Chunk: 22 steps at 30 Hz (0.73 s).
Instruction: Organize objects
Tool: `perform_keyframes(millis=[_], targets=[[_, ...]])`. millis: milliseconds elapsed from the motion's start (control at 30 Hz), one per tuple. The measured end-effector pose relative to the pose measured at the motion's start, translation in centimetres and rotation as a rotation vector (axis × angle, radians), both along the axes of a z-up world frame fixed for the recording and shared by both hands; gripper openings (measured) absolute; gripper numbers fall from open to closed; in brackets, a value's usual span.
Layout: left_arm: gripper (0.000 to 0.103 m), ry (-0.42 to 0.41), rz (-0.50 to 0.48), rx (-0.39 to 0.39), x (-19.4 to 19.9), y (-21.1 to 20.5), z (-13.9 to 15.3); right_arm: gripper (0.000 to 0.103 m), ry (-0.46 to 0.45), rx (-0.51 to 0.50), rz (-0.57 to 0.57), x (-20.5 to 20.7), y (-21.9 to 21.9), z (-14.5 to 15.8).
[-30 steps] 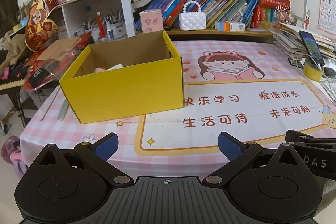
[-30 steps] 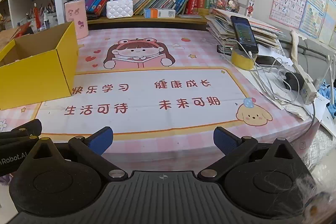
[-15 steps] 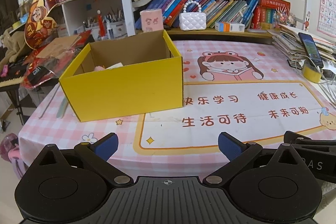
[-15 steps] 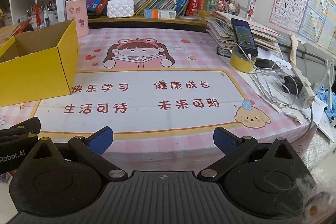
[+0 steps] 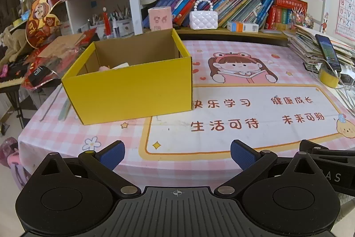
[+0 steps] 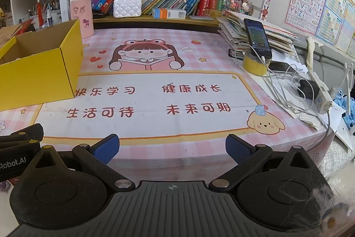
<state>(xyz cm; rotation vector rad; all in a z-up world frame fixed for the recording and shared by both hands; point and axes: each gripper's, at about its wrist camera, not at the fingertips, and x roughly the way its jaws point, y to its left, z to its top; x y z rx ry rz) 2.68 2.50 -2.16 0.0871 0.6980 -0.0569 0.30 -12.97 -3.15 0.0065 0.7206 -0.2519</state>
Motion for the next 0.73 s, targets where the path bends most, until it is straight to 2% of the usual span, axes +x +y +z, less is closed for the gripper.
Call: perform_keyframes(millis=[733], targets=[[0.103, 0.015, 0.012, 0.003, 0.46, 0.09, -0.33, 0.103, 0.021, 0.02, 0.012, 0.47, -0.25, -0.55]])
